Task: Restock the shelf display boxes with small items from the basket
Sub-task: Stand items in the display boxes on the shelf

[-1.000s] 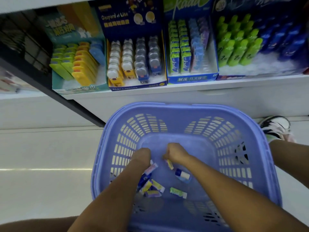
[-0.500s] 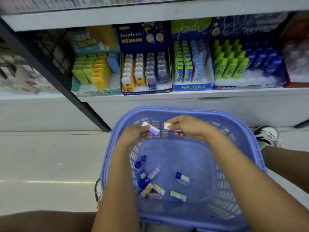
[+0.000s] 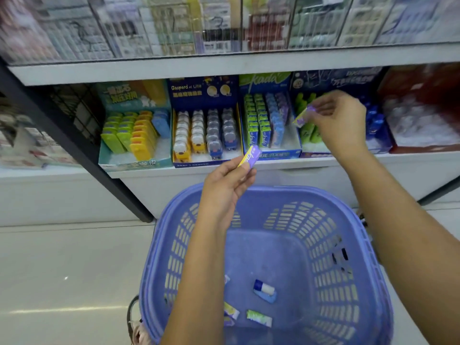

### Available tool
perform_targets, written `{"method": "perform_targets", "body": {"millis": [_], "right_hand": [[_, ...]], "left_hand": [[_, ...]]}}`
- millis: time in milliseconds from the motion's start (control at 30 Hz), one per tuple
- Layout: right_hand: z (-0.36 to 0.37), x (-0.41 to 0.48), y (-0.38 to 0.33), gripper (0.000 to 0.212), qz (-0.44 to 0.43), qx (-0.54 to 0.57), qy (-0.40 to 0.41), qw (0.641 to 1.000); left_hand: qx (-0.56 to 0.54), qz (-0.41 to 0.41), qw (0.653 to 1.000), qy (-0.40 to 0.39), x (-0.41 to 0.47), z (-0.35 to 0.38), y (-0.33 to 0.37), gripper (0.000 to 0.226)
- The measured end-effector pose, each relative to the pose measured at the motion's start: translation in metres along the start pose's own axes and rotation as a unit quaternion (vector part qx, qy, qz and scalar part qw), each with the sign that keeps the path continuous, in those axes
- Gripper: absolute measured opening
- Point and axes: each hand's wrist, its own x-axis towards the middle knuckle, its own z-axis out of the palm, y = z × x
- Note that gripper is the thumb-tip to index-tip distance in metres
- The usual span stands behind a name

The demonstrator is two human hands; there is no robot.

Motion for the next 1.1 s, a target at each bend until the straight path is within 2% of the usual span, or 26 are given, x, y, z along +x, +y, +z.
{"method": "perform_targets", "body": {"millis": [167,267,467,667,867,933,967,1000,1033,1100], "right_hand": [[0.014,0.036,0.000,0.016,-0.055,-0.076,-0.067,0.993],[0.024,0.047,0.004,0.022,-0.081,-0.155,-0.114,0.978],[0.017,0.070,-0.004,0.025,-0.090,-0.237,-0.233,0.939],[0.030,0.063,-0.010,0.023,-0.104,-0.267,-0.240,0.928],[0.026,0.067,-0.011,0.023,-0.105,-0.282,-0.246,0.921],[0.016,0.061,-0.012,0.020,-0.101,-0.219,-0.198,0.950],[0.010,0.055,-0.013,0.021,-0.070,-0.147,-0.201,0.966],[0.003,0.047,-0.016,0.023,-0.032,-0.062,-0.242,0.968],[-0.004,0.038,-0.020,0.025,0.002,0.013,-0.311,0.950],[-0.013,0.019,-0.024,0.020,0.021,0.094,-0.425,0.900]], "left_hand": [[-0.002,-0.010,0.999,0.045,0.006,0.011,-0.018,0.019],[-0.001,-0.010,0.999,0.052,0.011,0.014,-0.023,0.020],[0.011,-0.010,0.999,0.046,0.018,0.017,-0.031,0.017],[0.037,-0.009,0.997,0.063,0.022,0.022,-0.036,0.017],[0.015,0.018,0.997,0.073,0.023,0.035,-0.034,0.020],[0.015,0.034,0.997,0.073,0.025,0.039,-0.033,0.019],[0.014,0.045,0.996,0.073,0.026,0.042,-0.032,0.018],[0.013,0.059,0.996,0.072,0.027,0.045,-0.031,0.017],[0.015,0.073,0.995,0.071,0.028,0.048,-0.030,0.016],[0.027,0.098,0.993,0.062,0.030,0.056,-0.029,0.016]]}}
